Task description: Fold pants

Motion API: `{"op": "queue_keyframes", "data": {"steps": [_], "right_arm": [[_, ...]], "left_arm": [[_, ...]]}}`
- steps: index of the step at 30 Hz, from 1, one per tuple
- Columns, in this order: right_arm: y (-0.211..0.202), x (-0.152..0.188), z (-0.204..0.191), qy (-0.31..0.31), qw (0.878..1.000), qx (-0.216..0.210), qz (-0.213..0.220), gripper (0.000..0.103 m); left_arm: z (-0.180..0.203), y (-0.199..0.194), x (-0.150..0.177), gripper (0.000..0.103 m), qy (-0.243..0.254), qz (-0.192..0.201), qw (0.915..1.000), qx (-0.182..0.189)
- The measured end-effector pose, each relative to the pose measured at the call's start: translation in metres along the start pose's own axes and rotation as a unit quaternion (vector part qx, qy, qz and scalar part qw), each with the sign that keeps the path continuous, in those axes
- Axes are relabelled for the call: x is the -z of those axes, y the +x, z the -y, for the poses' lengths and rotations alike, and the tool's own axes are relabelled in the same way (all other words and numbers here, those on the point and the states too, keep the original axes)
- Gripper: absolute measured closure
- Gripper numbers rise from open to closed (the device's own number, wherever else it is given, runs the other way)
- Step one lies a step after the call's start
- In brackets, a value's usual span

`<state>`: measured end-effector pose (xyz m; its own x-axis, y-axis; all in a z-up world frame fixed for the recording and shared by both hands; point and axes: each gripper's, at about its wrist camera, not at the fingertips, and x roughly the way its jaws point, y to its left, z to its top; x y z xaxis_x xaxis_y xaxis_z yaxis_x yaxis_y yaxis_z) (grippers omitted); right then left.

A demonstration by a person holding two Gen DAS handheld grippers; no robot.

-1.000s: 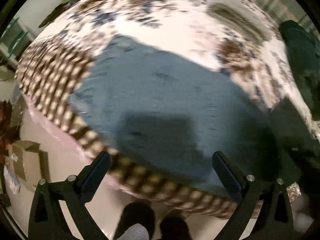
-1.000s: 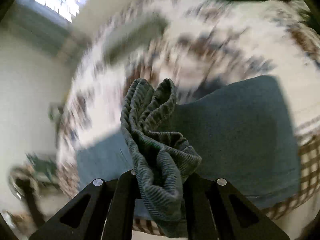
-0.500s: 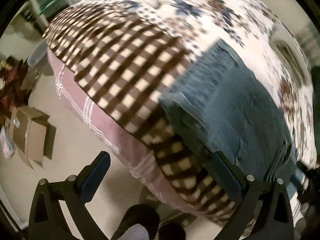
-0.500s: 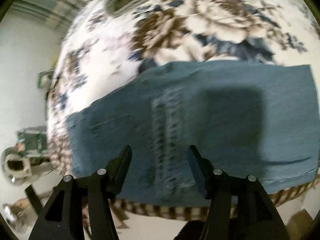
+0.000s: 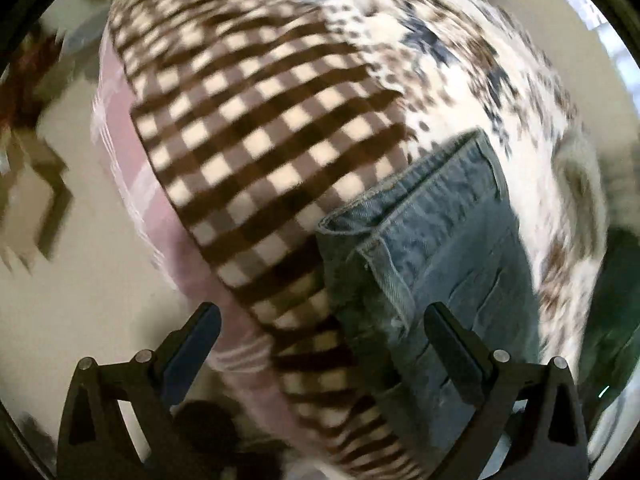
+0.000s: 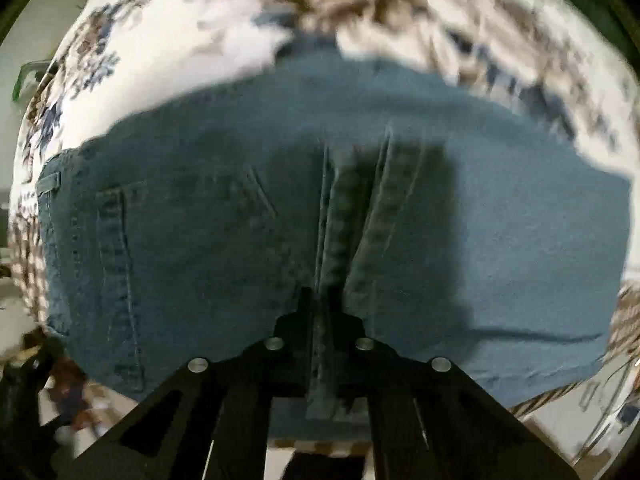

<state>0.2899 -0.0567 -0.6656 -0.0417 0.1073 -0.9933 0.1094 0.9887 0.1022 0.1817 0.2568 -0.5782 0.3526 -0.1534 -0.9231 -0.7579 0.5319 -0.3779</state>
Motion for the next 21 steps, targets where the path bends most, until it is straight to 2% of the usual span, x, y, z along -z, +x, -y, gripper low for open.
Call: {"op": "queue_keyframes", "data": {"steps": [2, 3, 5, 6, 7, 9, 11, 12, 13, 14, 16, 17, 18, 19, 21], "right_arm": [[-0.001, 0.001, 0.018, 0.018, 0.999, -0.039, -0.005, 0.092], [-0.002, 0.001, 0.024, 0.017, 0.999, -0.048, -0.008, 0.091], [-0.01, 0.004, 0.039, 0.017, 0.997, -0.073, -0.009, 0.087], [-0.014, 0.007, 0.043, 0.014, 0.997, -0.078, -0.007, 0.087], [-0.02, 0.007, 0.047, 0.01, 0.997, -0.079, -0.005, 0.087], [-0.03, 0.009, 0.057, -0.003, 0.996, -0.085, 0.002, 0.079], [-0.043, 0.002, 0.063, -0.011, 0.996, -0.087, 0.016, 0.058], [-0.054, 0.003, 0.064, -0.013, 0.996, -0.087, 0.023, 0.053], [-0.062, 0.003, 0.066, -0.012, 0.996, -0.086, 0.031, 0.043], [-0.07, 0.002, 0.067, -0.009, 0.996, -0.086, 0.036, 0.039], [-0.079, 0.002, 0.072, 0.01, 0.995, -0.093, 0.036, 0.039], [-0.081, 0.0, 0.072, 0.019, 0.994, -0.101, 0.035, 0.038], [-0.084, 0.001, 0.085, 0.032, 0.993, -0.107, 0.034, 0.038], [-0.086, -0.002, 0.075, 0.04, 0.993, -0.107, 0.037, 0.036], [-0.086, -0.003, 0.082, 0.052, 0.992, -0.109, 0.043, 0.036]], "left_arm": [[-0.005, 0.011, -0.002, 0.006, -0.027, -0.003, 0.999, 0.035], [-0.005, 0.015, -0.004, 0.014, -0.035, -0.003, 0.9984, 0.043], [-0.004, 0.02, -0.007, 0.043, -0.038, 0.013, 0.9964, 0.074], [0.0, 0.023, -0.007, 0.064, -0.03, 0.017, 0.9952, 0.092], [0.003, 0.024, -0.008, 0.064, -0.023, 0.024, 0.9953, 0.09], [0.006, 0.023, -0.006, 0.064, -0.019, 0.042, 0.9947, 0.091], [0.001, 0.026, -0.004, 0.057, -0.025, 0.05, 0.9937, 0.098], [-0.003, 0.029, -0.003, 0.052, -0.034, 0.05, 0.9921, 0.11], [-0.007, 0.034, -0.005, 0.045, -0.046, 0.047, 0.9895, 0.129], [-0.01, 0.039, -0.007, 0.045, -0.054, 0.043, 0.9879, 0.139], [-0.007, 0.039, -0.011, 0.052, -0.054, 0.049, 0.9871, 0.142], [-0.002, 0.035, -0.01, 0.058, -0.046, 0.061, 0.9873, 0.139], [0.004, 0.029, -0.009, 0.068, -0.032, 0.072, 0.9874, 0.137], [0.009, 0.023, -0.008, 0.073, -0.019, 0.082, 0.9879, 0.13], [0.015, 0.009, -0.005, 0.075, -0.003, 0.1, 0.9868, 0.127]]}}
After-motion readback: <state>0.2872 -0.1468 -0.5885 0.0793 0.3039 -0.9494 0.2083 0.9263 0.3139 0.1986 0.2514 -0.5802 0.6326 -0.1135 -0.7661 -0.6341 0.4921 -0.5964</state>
